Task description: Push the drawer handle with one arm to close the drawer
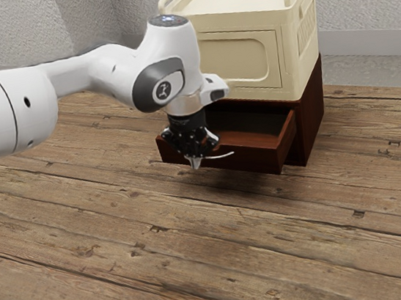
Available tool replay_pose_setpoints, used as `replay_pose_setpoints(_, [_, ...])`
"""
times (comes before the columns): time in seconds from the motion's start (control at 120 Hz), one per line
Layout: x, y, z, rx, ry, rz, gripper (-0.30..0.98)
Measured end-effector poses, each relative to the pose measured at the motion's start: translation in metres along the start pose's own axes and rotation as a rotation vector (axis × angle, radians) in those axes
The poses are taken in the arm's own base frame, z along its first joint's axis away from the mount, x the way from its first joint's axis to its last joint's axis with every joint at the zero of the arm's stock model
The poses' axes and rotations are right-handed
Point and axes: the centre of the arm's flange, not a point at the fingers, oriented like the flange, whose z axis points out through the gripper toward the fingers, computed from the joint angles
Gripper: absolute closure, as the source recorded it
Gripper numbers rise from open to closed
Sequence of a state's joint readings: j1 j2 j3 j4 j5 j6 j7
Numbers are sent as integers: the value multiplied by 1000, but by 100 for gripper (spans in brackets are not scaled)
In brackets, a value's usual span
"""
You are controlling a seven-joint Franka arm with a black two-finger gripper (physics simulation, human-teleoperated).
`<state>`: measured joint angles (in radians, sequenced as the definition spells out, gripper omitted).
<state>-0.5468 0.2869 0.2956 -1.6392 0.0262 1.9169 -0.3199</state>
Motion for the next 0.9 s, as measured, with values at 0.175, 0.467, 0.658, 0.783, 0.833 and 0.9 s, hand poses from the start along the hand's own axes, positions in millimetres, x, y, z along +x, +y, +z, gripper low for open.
replay_pose_setpoints(0.175, [7, -1, 10, 5, 5, -10, 79])
replay_pose_setpoints(0.467, [19, 6, 20, 7, 36, -11, 79])
replay_pose_setpoints(0.658, [29, 2, 28, 22, 71, -12, 79])
replay_pose_setpoints(0.783, [33, 4, 32, 28, 94, -7, 79])
replay_pose_setpoints(0.833, [34, 5, 35, 30, 98, -5, 79])
replay_pose_setpoints(0.9, [36, 6, 39, 32, 105, -4, 79])
